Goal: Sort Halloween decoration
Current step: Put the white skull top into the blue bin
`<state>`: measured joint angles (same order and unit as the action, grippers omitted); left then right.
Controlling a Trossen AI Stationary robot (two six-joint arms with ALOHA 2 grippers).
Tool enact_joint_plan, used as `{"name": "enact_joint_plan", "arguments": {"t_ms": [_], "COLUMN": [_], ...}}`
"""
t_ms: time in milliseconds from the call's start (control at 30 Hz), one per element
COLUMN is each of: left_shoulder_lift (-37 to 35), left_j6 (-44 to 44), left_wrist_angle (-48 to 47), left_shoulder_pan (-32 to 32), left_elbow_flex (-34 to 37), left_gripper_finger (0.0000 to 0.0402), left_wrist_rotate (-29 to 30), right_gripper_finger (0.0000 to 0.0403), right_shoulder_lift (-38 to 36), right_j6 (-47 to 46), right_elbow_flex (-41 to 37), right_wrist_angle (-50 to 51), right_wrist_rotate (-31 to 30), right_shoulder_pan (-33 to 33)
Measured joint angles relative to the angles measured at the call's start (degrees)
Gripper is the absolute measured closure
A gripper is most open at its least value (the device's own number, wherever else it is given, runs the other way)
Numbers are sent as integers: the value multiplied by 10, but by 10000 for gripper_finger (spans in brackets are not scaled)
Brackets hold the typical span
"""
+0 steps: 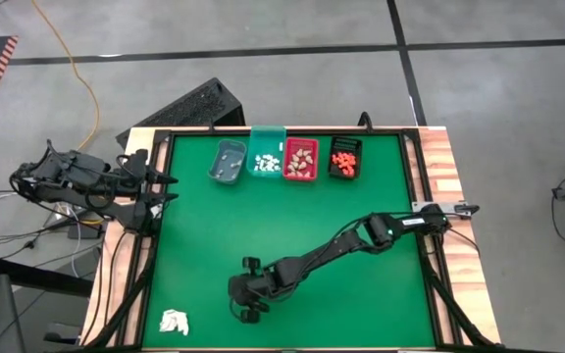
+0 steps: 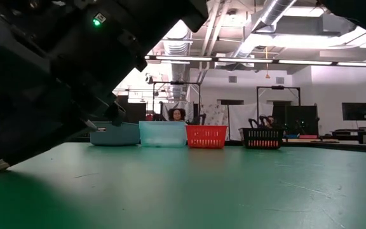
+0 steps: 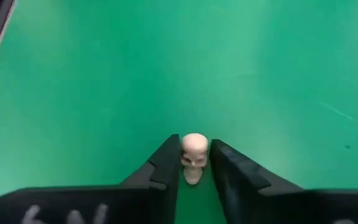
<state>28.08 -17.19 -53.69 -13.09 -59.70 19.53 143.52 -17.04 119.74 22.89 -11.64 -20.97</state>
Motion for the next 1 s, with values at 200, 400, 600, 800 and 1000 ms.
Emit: {"name": "enact_joint_plan", "arguments": {"t_ms": [200, 400, 600, 800, 1000], "left_shoulder_lift": [0, 0, 0, 0, 0], "left_j6": [0, 0, 0, 0, -1], "left_wrist_angle": [0, 0, 0, 1, 1], "left_shoulder_pan": [0, 0, 0, 0, 0], "left_elbow_flex": [0, 0, 0, 0, 0], "left_gripper_finger": [207, 207, 207, 207, 207], "left_wrist_rotate": [0, 0, 0, 1, 13], "right_gripper_finger": [339, 364, 366, 366, 366], "right_shoulder_lift": [0, -7, -37, -82, -119], "right_j6": [-44, -46, -31, 7, 54], "right_elbow_flex": [0, -1, -3, -2, -2], "right_wrist_angle": [1, -3, 12, 17, -5], "right_wrist_rotate": [0, 0, -8, -6, -6], "right_shoulder_pan": [11, 18, 50, 114, 209]}}
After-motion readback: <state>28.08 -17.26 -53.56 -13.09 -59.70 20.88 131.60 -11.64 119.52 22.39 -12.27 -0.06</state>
